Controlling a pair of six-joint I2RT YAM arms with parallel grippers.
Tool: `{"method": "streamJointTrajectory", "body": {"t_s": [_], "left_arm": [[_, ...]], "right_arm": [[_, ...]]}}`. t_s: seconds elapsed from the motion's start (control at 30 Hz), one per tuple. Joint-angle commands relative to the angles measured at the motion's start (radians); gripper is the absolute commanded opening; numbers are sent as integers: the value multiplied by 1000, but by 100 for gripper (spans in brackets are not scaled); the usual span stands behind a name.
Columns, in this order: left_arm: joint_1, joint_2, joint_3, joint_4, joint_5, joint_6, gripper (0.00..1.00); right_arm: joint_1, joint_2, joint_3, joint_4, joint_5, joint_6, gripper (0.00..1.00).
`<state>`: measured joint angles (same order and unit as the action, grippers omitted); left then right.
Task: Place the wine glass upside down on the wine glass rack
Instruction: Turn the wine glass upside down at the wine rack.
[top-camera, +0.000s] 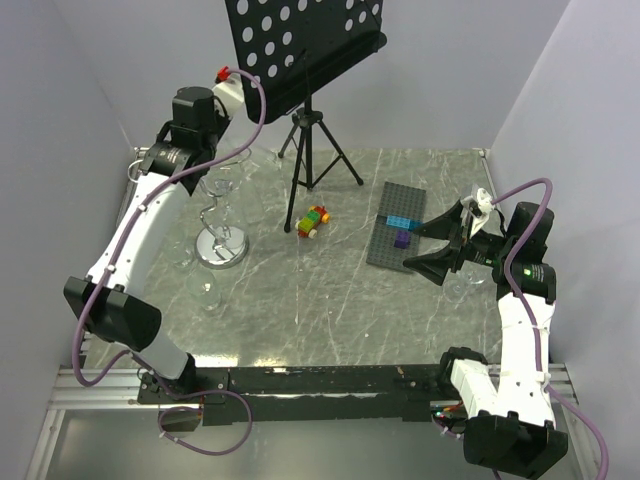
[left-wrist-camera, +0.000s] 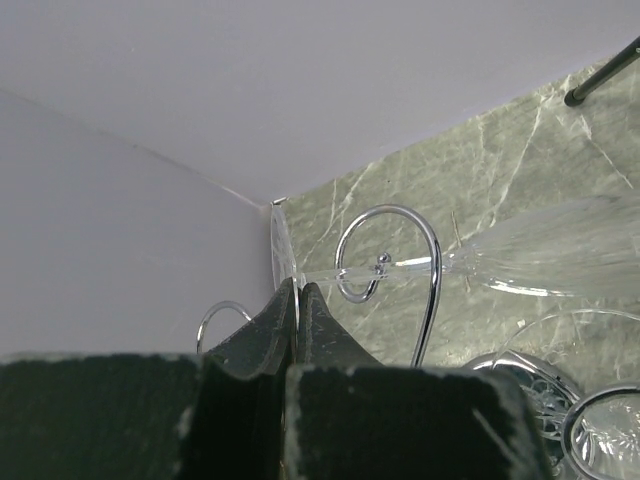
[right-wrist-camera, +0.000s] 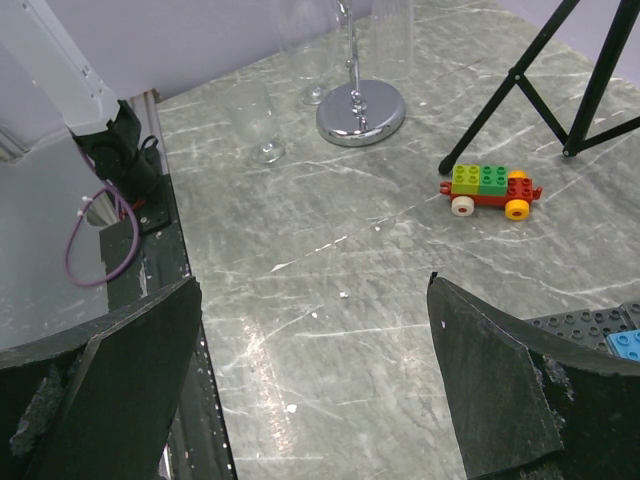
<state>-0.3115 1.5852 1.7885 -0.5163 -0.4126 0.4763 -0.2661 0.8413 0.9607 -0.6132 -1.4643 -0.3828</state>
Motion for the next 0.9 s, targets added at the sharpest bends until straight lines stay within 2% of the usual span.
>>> {"method": "streamJointTrajectory", "body": {"t_s": [0.0,0.27,0.87], "left_arm": [[-6,-8,-9,105,-15,-13,1],[-3,-37,-77,203,-22,-4,1],[26,-44,-133,240,-58,30,1]], "right_arm": [[5,-15,-7,43,-146,-13,100],[7,-11,-7,43,-146,-11,100],[10,-10,-10,47,-146,-5,100]]}}
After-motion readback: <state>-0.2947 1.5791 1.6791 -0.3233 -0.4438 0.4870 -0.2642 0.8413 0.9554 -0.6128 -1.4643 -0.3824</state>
